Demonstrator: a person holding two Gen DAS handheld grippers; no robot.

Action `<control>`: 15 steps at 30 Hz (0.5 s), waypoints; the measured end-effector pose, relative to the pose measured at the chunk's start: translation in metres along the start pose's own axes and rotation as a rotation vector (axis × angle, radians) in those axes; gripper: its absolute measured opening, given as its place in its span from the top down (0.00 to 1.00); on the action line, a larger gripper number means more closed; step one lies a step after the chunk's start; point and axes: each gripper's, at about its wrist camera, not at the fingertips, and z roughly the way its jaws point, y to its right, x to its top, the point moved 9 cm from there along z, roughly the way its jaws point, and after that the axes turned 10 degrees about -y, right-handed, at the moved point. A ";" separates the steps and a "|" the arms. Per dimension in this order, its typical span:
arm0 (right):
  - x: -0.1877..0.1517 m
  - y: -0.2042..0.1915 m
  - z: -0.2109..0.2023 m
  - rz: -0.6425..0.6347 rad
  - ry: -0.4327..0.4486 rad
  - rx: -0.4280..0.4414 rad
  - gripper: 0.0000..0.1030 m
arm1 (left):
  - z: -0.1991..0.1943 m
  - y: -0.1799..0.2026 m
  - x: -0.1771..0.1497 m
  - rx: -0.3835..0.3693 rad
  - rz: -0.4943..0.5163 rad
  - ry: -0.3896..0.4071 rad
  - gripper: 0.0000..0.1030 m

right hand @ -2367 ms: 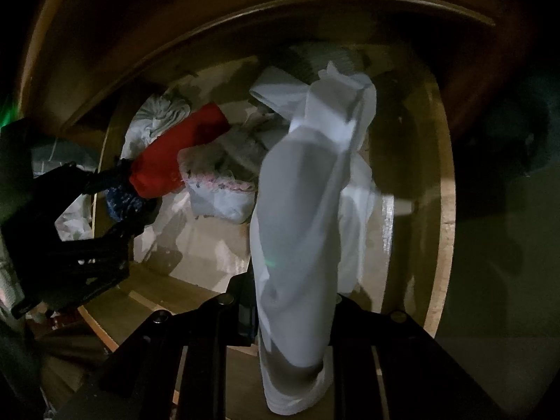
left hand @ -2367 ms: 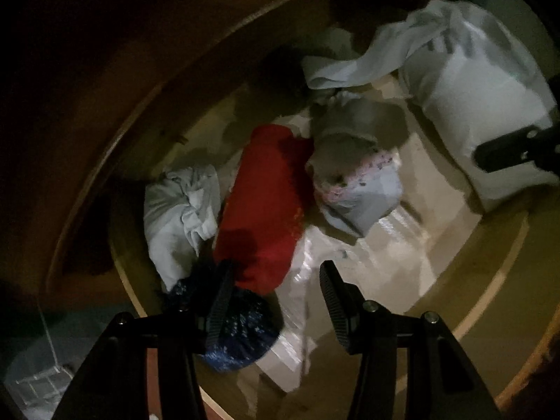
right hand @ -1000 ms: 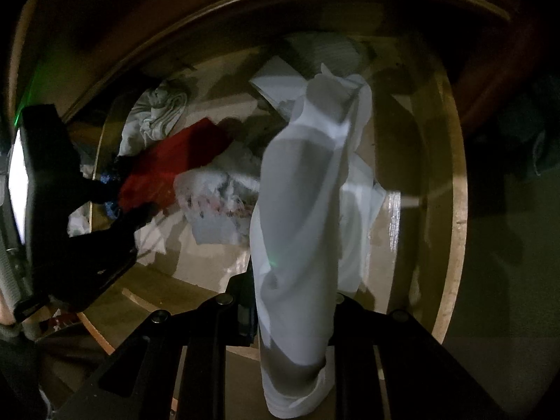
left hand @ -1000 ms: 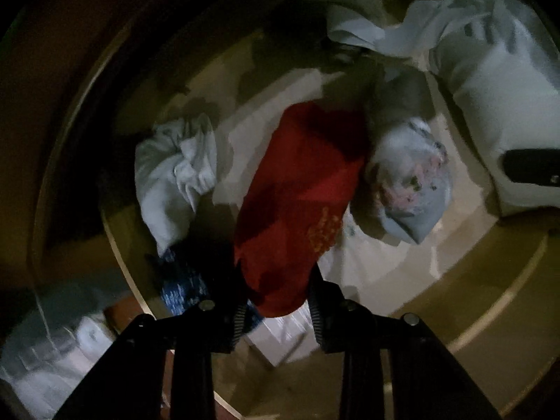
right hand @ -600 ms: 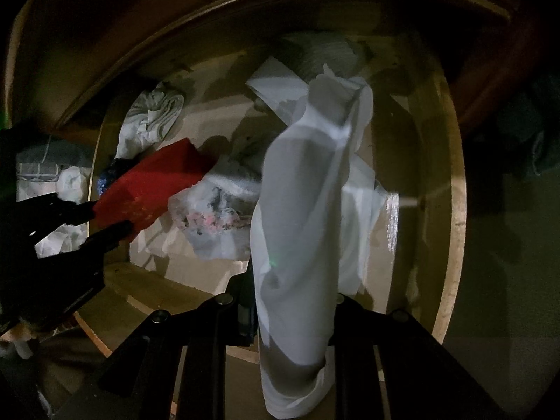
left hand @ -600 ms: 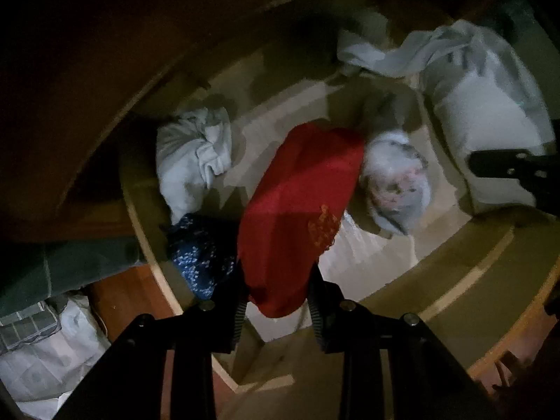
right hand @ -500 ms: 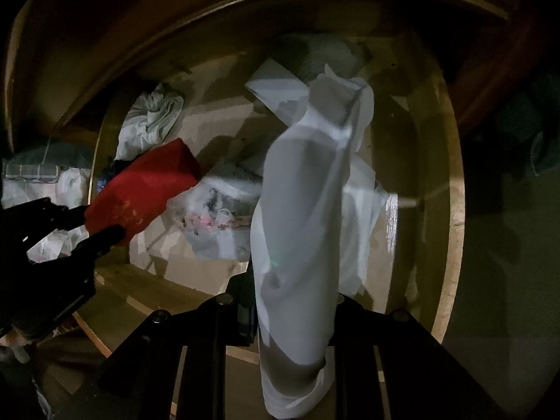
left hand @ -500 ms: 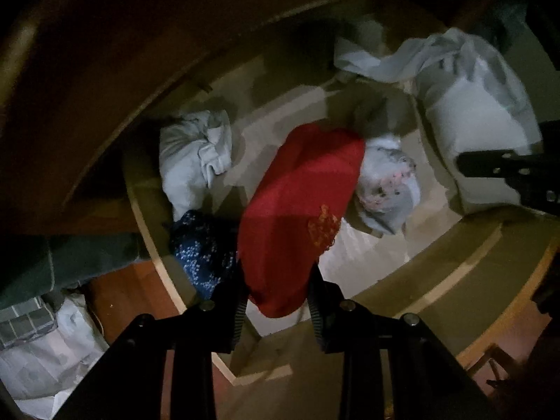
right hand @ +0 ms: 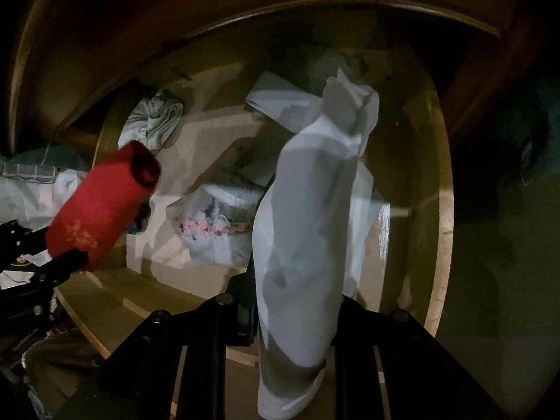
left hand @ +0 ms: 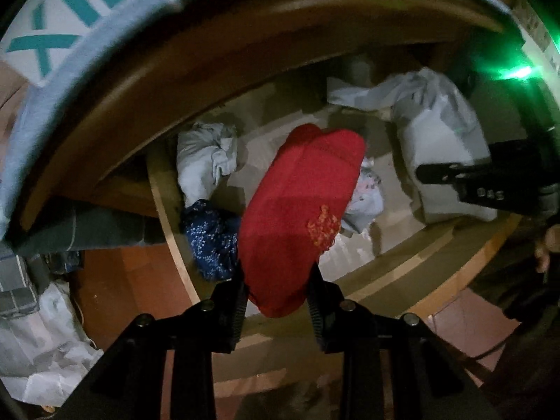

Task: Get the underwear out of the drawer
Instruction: 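Carry the red sock with the left tool and release it into the white box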

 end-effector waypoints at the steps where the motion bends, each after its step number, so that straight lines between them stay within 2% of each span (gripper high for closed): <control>1: 0.000 0.000 0.000 -0.002 0.001 -0.006 0.83 | -0.007 0.001 -0.003 0.000 -0.004 0.006 0.70; 15: 0.001 0.002 0.000 -0.038 0.024 -0.114 0.83 | -0.097 -0.007 -0.040 -0.068 -0.109 0.146 0.70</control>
